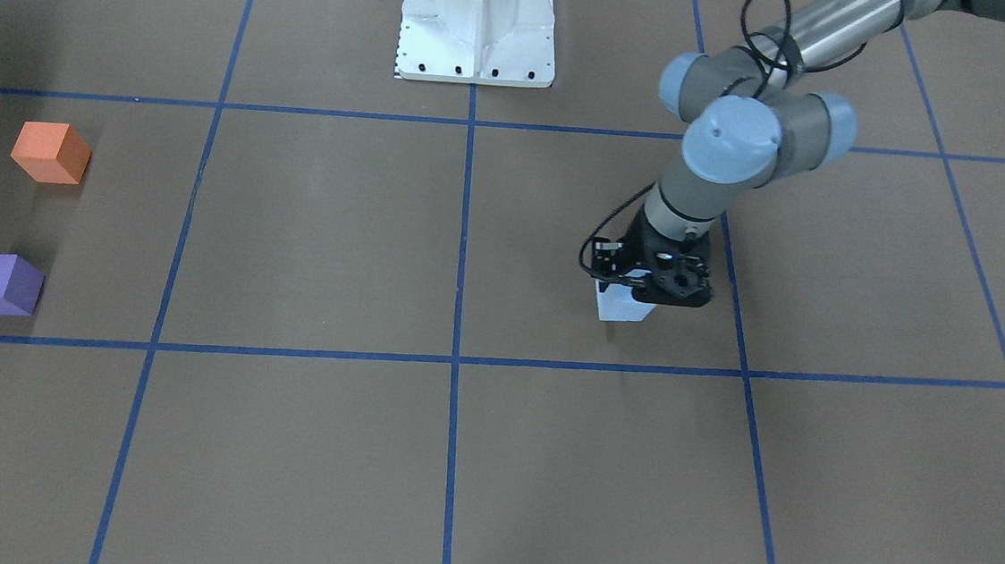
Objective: Place blue block between orange and purple blocks
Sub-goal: 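Carry the light blue cube to the table center and release it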
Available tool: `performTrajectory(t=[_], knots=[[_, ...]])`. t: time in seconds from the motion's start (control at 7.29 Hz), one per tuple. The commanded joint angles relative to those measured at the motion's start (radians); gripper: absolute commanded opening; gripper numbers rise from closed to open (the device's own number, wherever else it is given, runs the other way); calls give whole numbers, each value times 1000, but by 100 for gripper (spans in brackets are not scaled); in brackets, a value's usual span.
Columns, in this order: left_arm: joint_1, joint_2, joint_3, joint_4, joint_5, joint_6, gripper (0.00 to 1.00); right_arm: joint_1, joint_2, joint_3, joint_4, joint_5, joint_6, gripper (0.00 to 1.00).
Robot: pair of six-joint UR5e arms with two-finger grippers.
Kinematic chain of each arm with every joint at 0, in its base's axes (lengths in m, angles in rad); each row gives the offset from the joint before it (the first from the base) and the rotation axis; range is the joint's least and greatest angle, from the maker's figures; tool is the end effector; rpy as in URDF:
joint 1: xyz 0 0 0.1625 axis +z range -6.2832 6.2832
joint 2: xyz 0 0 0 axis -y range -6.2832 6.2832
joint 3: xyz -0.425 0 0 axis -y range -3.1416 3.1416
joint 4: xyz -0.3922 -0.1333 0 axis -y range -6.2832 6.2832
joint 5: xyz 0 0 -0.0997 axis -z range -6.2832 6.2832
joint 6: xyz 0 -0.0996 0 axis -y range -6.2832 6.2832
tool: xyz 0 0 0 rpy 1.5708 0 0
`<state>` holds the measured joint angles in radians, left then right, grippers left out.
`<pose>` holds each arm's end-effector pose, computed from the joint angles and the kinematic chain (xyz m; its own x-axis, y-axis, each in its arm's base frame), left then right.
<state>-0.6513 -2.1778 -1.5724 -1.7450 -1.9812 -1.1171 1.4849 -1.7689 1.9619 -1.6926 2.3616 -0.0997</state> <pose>0.4994 -0.4983 0.2818 0.6523 0.0081 -0.7579 0.0514 0.9972 0.0549 0.0275 -0.4096 0.5667 0.6844 -0.2091 0.6985 0.1545 0.9778 0.1414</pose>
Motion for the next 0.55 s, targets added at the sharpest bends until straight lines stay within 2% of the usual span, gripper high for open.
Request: performTrajectory(t=[0.0, 0.27, 0.41], knots=[[109, -184, 69, 133, 80, -97, 22, 0, -1, 0, -1, 1, 0, 100], [171, -246, 115, 128, 109, -125, 30, 0, -1, -2, 1, 1, 0, 100], [189, -279, 159, 122, 145, -127, 42, 0, 0, -2, 1, 1, 0, 100]])
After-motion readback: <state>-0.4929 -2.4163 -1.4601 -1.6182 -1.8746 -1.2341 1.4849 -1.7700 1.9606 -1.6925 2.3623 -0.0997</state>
